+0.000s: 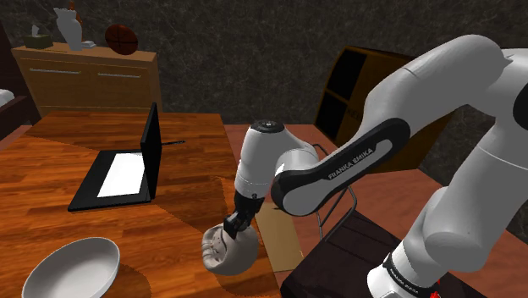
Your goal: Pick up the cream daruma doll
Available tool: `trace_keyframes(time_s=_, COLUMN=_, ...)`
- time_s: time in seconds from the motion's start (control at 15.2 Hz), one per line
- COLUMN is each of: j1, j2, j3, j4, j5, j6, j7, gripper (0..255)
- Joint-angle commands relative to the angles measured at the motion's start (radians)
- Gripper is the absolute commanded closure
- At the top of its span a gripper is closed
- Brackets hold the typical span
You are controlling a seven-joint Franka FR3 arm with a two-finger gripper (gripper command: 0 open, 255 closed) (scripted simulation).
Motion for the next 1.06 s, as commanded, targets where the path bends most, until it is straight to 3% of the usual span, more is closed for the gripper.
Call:
trace_keyframes(time_s=0.0, j1=0.000, j2=-0.018, j3=0.001, j4=0.005, j5=0.017, j6=-0.020, j7=-0.011, gripper=255)
trace_keyframes(time_s=0.99, j1=0.007, j2=-0.155, j3=-0.014, j4=0.075, j5=0.115, j6=-0.208, j7=-0.082, gripper=255)
